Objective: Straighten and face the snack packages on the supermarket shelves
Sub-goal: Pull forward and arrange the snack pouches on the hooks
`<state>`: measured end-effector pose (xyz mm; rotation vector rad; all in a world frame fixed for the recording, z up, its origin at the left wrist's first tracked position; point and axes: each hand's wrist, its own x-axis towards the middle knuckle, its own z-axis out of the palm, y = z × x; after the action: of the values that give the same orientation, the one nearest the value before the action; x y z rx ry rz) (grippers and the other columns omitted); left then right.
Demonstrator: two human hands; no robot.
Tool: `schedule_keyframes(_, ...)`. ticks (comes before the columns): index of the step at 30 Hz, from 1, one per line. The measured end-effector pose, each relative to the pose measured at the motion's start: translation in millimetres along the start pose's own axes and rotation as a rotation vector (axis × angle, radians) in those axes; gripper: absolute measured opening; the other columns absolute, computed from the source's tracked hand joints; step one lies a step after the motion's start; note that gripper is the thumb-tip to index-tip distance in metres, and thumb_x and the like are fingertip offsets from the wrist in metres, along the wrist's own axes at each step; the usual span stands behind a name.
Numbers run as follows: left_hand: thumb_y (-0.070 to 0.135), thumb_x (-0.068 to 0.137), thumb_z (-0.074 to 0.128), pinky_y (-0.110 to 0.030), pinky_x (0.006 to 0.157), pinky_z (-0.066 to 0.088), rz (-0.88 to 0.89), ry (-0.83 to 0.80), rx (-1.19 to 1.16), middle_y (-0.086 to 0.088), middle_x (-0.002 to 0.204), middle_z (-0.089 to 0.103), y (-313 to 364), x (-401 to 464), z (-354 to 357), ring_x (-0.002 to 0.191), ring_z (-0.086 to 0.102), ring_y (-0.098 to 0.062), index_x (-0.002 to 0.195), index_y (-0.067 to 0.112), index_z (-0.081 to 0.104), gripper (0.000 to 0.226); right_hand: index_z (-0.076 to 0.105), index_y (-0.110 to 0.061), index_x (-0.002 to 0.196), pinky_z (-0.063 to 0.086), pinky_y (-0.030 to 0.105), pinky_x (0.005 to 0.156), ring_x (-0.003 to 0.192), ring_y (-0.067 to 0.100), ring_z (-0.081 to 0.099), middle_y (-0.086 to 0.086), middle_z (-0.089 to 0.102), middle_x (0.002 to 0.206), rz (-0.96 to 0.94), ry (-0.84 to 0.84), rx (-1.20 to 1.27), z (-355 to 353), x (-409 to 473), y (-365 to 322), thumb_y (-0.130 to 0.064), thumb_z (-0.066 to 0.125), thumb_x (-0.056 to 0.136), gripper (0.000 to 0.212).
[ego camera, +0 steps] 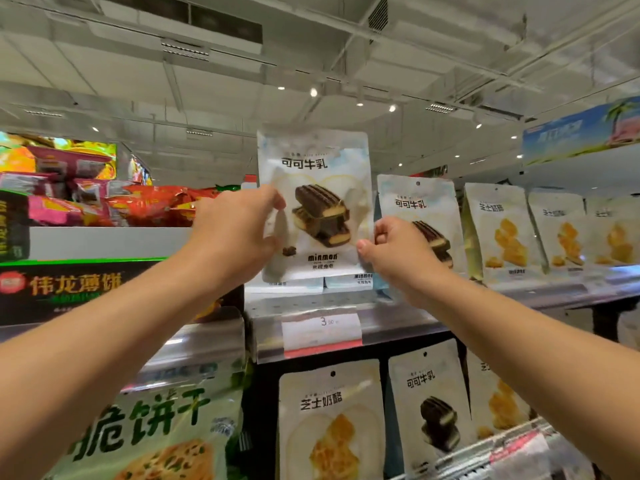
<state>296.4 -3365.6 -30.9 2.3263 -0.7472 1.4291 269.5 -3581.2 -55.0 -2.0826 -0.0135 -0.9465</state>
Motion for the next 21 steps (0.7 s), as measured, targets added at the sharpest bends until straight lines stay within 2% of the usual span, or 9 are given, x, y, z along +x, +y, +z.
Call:
schedule_keyframes(2,0.037,0.083,0.07,-0.037,0.077,0.023,-0.013,-0.043,0.148,-0.001,0.105,0.067,-1.6,-4.1,3.7,0.111,0.051,-0.03,0.123,0.029,0.054,0.044,0.055,-0.013,0.087,0.055,0.049,0.078,0.087,0.032,0.064,0.011,0.065,0.086,-0.052,-0.021,-0.125,2.9,-0.7,3.9,-0.023,0.063,0.089,0.013)
schedule_keyframes(5,0.042,0.088,0.063,-0.039,0.084,0.019,0.038,-0.037,0.238,-0.002,0.109,0.067,-1.2,-14.5,7.2,0.114,0.047,-0.029,0.127,0.027,0.05,0.044,0.056,-0.01,0.09,0.053,0.045,0.078,0.085,0.03,0.063,0.01,0.065,0.087,-0.109,-0.055,-0.22,3.5,0.0,6.3,-0.02,0.066,0.086,0.014)
schedule_keyframes(7,0.04,0.087,0.065,-0.04,0.089,0.019,0.1,-0.038,0.315,-0.002,0.114,0.066,-1.1,-20.7,8.7,0.116,0.046,-0.029,0.128,0.027,0.049,0.046,0.056,-0.013,0.095,0.054,0.046,0.078,0.086,0.026,0.064,0.007,0.066,0.09,-0.093,-0.106,-0.204,3.3,1.3,7.8,-0.014,0.067,0.083,0.016)
schedule_keyframes(10,0.039,0.088,0.065,-0.039,0.088,0.017,0.09,-0.066,0.334,0.001,0.118,0.065,-0.4,-25.5,10.3,0.117,0.045,-0.027,0.129,0.028,0.046,0.047,0.053,-0.017,0.1,0.056,0.046,0.078,0.088,0.024,0.063,0.005,0.065,0.096,-0.073,-0.161,-0.206,4.7,2.7,12.5,-0.011,0.067,0.082,0.023)
schedule_keyframes(16,0.04,0.088,0.062,-0.038,0.085,0.019,0.152,-0.038,0.383,0.006,0.094,0.067,-5.5,-35.2,17.1,0.102,0.051,-0.024,0.114,0.028,0.055,0.03,0.048,-0.021,0.097,0.051,0.032,0.062,0.079,0.019,0.061,0.002,0.063,0.087,-0.152,-0.178,-0.258,6.6,1.9,22.6,-0.015,0.062,0.084,0.02)
schedule_keyframes(19,0.038,0.087,0.064,-0.039,0.085,0.02,0.169,-0.015,0.368,0.006,0.093,0.068,-7.3,-35.6,19.0,0.103,0.052,-0.024,0.114,0.028,0.056,0.03,0.049,-0.019,0.101,0.052,0.033,0.065,0.08,0.018,0.061,0.001,0.063,0.088,-0.164,-0.18,-0.283,6.6,1.8,22.2,-0.017,0.062,0.085,0.021)
schedule_keyframes(21,0.036,0.088,0.065,-0.041,0.088,0.026,0.177,-0.025,0.349,0.003,0.093,0.068,-7.5,-36.4,17.3,0.106,0.049,-0.026,0.115,0.024,0.057,0.031,0.05,-0.019,0.105,0.049,0.03,0.063,0.081,0.017,0.061,0.0,0.064,0.087,-0.178,-0.177,-0.285,6.3,1.1,23.3,-0.019,0.064,0.085,0.024)
